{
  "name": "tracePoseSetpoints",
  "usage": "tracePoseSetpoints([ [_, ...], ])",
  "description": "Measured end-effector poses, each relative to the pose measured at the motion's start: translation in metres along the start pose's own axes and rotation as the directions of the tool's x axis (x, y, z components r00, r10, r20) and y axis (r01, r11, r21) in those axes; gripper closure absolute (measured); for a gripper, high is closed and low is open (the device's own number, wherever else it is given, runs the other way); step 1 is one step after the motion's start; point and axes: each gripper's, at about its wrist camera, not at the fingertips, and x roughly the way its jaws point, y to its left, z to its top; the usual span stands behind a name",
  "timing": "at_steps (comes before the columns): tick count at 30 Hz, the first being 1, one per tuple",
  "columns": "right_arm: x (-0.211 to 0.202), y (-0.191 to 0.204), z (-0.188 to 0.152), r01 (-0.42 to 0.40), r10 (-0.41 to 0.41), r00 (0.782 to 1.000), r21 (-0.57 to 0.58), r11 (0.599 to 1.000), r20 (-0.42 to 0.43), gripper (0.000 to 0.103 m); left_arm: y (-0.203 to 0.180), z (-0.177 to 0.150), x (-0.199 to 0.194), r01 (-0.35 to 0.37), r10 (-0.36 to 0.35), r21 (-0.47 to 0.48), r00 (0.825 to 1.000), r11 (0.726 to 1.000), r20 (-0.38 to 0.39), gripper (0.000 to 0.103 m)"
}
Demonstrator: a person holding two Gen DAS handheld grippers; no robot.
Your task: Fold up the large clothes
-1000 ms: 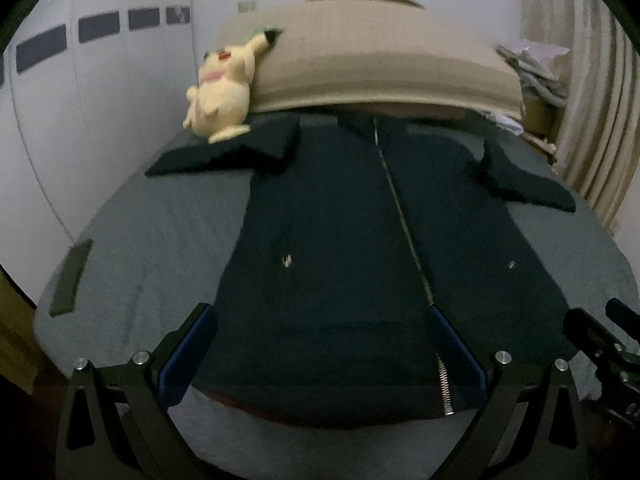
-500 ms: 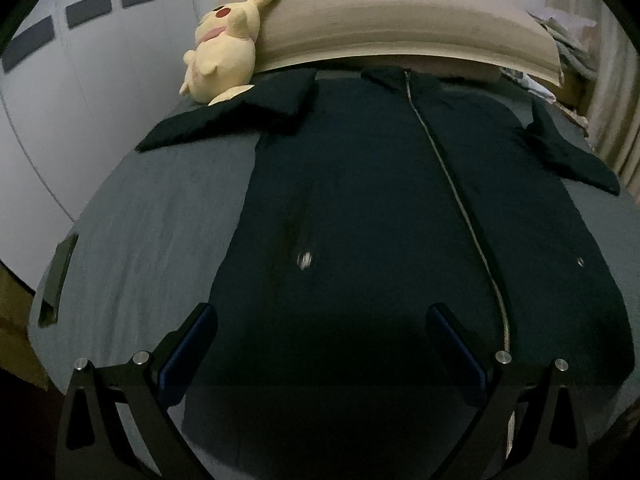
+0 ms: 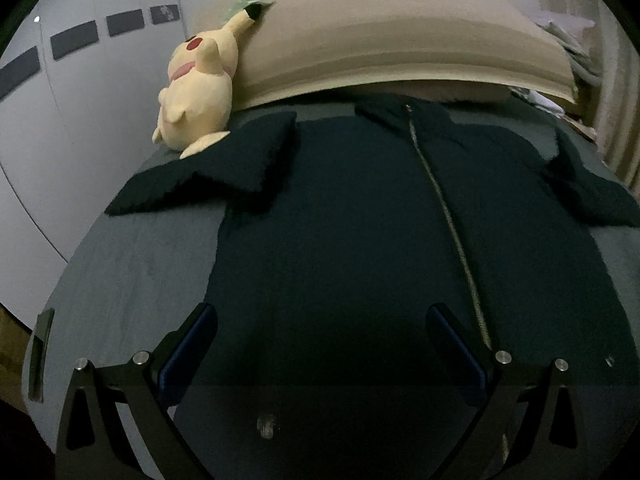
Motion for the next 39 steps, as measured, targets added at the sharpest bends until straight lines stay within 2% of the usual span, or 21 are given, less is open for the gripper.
tracePoseSetpoints([
  [2,0.02,-0.01,0.025,0.005,-0.005,1.0,0.053,0.999,0.011,0.011,0.0,0.0,0.015,-0.015,0.015,0.0,1.0,1.0,-0.008,0.0],
  [4,0.035,-0.016,0.042,0.028,-0.031,0.999,0.078,0.997,0.036,0.012,0.0,-0.007,0.035,-0.024,0.024,-0.001,0.998,1.0,-0.055,0.0],
  [7,0.06,-0.024,0.065,0.071,-0.076,0.996,0.103,0.992,0.051,0.015,0.004,-0.019,0.059,0.009,-0.013,-0.034,0.992,0.999,-0.124,0.0],
  [9,0.076,-0.03,0.07,0.105,-0.111,0.992,0.113,0.988,0.054,0.018,0.008,-0.022,0.06,0.026,-0.033,-0.066,0.993,0.998,-0.117,0.0],
  [12,0.096,-0.036,0.085,0.151,-0.158,0.986,0.123,0.981,0.052,0.022,0.006,-0.026,0.06,0.022,-0.028,-0.063,0.994,0.998,-0.103,0.0],
  [14,0.104,-0.027,0.093,0.196,-0.203,0.977,0.102,0.975,0.063,0.031,0.007,-0.028,0.06,0.024,-0.03,-0.066,0.995,0.998,-0.098,0.0],
  [16,0.109,-0.02,0.1,0.273,-0.276,0.96,0.049,0.961,0.047,0.078,0.007,-0.031,0.062,0.029,-0.036,-0.072,0.995,0.997,-0.092,0.0],
  [18,0.112,-0.013,0.115,0.278,-0.278,0.96,0.001,0.961,0.045,0.088,0.009,-0.031,0.062,0.033,-0.04,-0.077,0.995,0.996,-0.088,0.0],
  [20,0.103,0.017,0.115,0.288,-0.281,0.956,-0.084,0.954,0.086,0.091,0.01,-0.032,0.061,0.038,-0.045,-0.081,0.995,0.996,-0.086,0.0],
  [23,0.089,0.079,0.109,0.266,-0.242,0.961,-0.209,0.941,0.133,0.093,0.01,-0.028,0.063,0.045,-0.053,-0.088,0.995,0.995,-0.086,0.0],
  [25,0.076,0.129,0.099,0.228,-0.189,0.97,-0.306,0.924,0.154,0.094,0.011,-0.028,0.063,0.05,-0.058,-0.092,0.995,0.994,-0.085,0.0],
  [28,0.054,0.207,0.067,0.159,-0.094,0.982,-0.453,0.877,0.161,0.094,0.013,-0.028,0.062,0.057,-0.065,-0.099,0.995,0.993,-0.081,0.0],
  [32,0.036,0.298,0.0,0.039,0.034,0.994,-0.607,0.794,0.108,0.094,0.013,-0.029,0.062,0.064,-0.073,-0.106,0.994,0.992,-0.078,0.0],
  [35,0.042,0.338,-0.053,-0.024,0.071,0.997,-0.67,0.742,0.043,0.094,0.014,-0.029,0.062,0.069,-0.077,-0.111,0.994,0.991,-0.076,0.0],
  [39,0.064,0.365,-0.13,-0.081,0.061,0.997,-0.722,0.688,-0.053,0.094,0.015,-0.028,0.063,0.074,-0.082,-0.116,0.994,0.99,-0.073,0.0],
])
